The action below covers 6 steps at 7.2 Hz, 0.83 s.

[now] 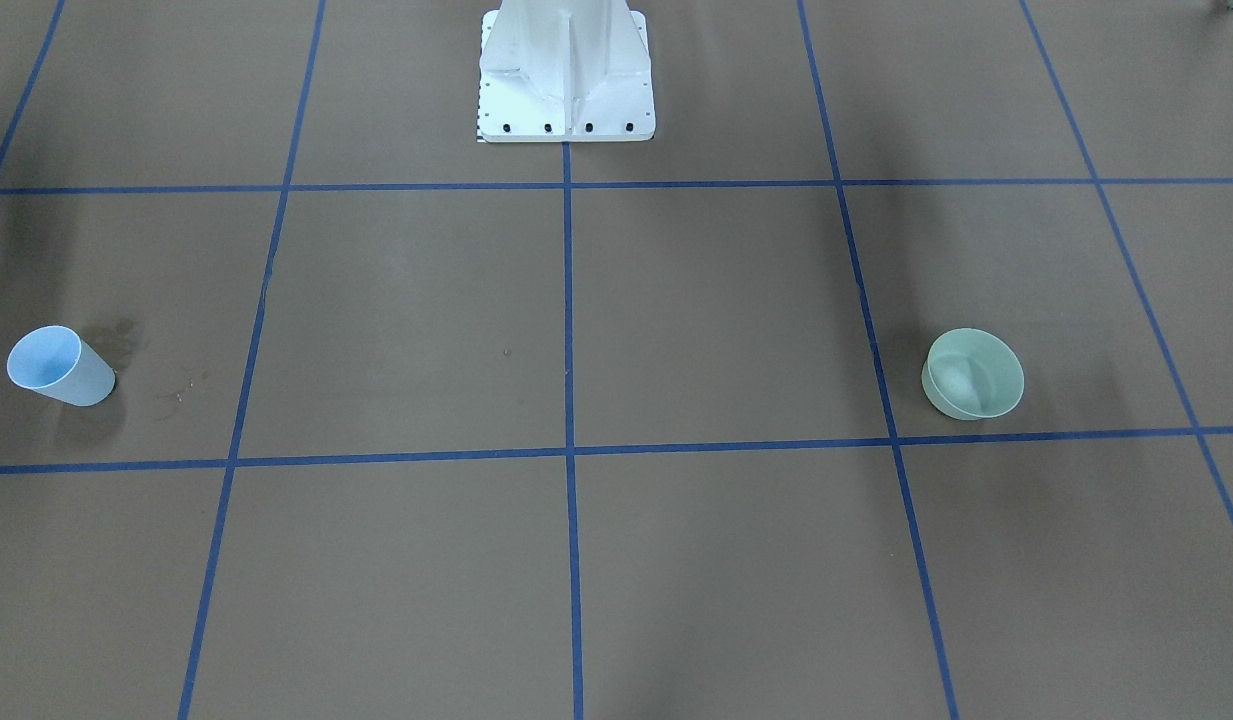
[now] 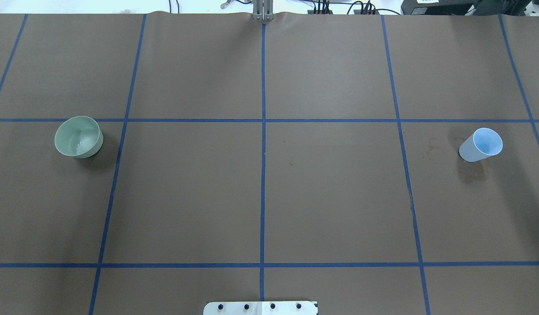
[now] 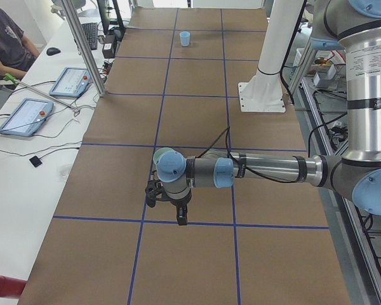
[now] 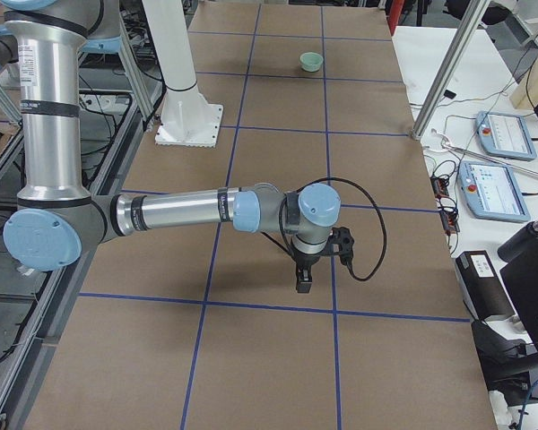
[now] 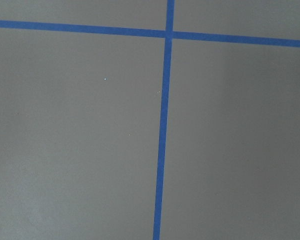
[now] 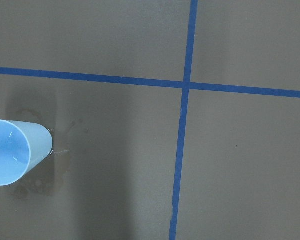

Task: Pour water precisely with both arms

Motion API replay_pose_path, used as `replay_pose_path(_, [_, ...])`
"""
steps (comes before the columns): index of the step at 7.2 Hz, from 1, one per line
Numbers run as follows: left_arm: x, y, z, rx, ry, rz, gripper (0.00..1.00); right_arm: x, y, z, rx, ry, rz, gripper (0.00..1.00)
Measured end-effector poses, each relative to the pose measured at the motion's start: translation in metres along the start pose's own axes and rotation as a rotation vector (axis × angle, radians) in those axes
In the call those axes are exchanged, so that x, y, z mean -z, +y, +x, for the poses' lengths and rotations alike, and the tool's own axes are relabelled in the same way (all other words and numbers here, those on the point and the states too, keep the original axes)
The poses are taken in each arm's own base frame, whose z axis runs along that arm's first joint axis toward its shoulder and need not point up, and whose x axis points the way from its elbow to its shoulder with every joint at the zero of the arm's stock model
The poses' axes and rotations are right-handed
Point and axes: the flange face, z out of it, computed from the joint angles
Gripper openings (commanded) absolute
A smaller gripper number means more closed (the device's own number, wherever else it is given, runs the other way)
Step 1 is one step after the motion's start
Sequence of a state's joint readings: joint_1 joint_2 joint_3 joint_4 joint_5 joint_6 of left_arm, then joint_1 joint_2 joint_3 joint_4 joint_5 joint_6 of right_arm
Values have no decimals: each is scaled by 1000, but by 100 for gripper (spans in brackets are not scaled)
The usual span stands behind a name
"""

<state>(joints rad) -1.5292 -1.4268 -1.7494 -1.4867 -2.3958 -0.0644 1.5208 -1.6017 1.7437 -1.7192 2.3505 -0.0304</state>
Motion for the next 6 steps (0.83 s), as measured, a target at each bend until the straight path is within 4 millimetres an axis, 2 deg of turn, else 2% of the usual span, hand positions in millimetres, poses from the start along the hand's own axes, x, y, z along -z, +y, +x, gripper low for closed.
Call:
replay_pose_path(4, [8, 4, -14, 14, -50, 25, 100, 0, 3, 1, -2, 2, 0, 100])
replay_pose_path(6, [16, 0, -11, -16, -105, 56, 100, 0, 5, 1, -1, 1, 1, 100])
